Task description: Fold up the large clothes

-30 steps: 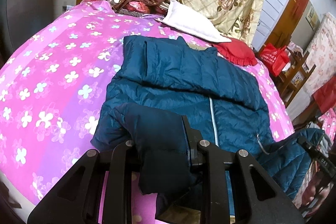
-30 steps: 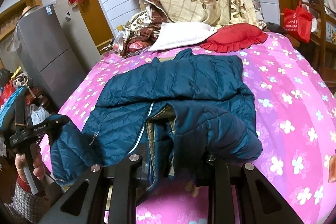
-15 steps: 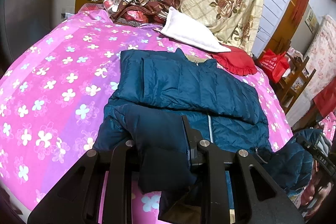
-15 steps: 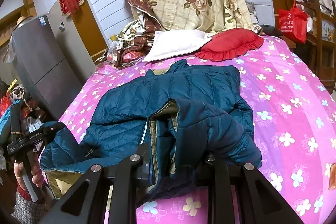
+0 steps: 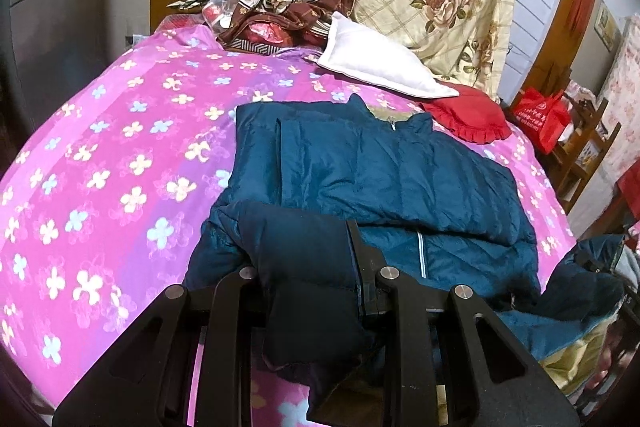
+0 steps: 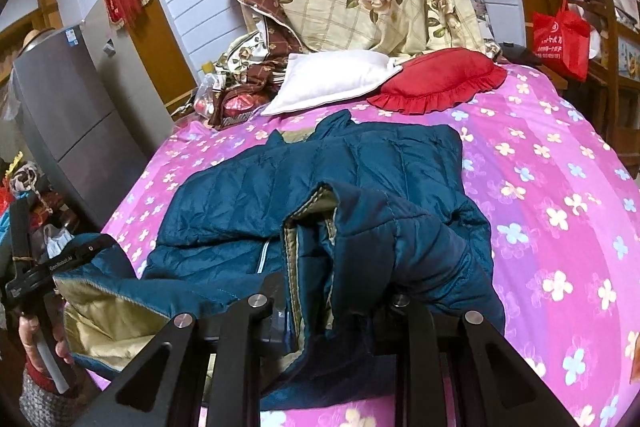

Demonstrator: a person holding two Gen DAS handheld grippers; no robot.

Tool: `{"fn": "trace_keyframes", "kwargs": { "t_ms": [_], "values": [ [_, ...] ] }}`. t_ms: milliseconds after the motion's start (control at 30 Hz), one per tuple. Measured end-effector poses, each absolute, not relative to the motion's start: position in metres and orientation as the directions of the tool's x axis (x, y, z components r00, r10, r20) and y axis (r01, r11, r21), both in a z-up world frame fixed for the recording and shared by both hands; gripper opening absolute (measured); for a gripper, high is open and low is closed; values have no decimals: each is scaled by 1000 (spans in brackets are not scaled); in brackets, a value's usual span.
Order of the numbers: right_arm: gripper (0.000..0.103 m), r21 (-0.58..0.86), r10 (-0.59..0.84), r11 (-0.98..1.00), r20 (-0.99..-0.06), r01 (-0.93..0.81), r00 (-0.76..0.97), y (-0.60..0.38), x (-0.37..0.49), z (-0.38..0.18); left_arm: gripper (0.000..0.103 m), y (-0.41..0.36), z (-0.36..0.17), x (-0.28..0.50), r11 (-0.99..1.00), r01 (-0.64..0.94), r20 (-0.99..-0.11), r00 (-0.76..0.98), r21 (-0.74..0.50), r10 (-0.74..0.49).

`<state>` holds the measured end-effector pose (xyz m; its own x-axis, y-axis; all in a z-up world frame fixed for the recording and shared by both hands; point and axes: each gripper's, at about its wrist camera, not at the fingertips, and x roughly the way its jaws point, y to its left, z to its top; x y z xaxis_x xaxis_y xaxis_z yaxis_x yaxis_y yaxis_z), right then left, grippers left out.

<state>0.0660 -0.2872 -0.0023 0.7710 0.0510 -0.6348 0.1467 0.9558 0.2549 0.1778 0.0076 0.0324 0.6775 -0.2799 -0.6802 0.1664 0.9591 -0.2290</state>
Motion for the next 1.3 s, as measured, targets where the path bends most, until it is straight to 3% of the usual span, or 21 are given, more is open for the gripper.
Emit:
{"fn": "trace_keyframes", "kwargs": {
  "t_ms": [267,567,900,1033,1167,1300],
  "values": [
    [23,248,21,953,-626,173,780,-307,110,15,23,-9,62,234,971,135,-665,710,-198,-234],
    [23,252,-22,934,-668,254,744,-347,205,14,23,-59,65,337,995,93,-724,685,-31,-86],
    [23,293,-42,871,-755,395,654,-407,291,-53,23,-91,-10,426,989,-40,-752,645,145,137],
    [23,187,-111,898,-780,399,616,-395,314,-72,24,-97,-35,437,977,-59,-744,640,204,194],
    [29,112,-150,923,-777,368,612,-385,317,-67,25,-80,-23,433,991,-56,-760,636,124,131],
    [43,207,-69,919,-751,335,656,-391,299,-49,29,-45,-3,425,993,-45,-789,611,-111,-61]
  ]
}}
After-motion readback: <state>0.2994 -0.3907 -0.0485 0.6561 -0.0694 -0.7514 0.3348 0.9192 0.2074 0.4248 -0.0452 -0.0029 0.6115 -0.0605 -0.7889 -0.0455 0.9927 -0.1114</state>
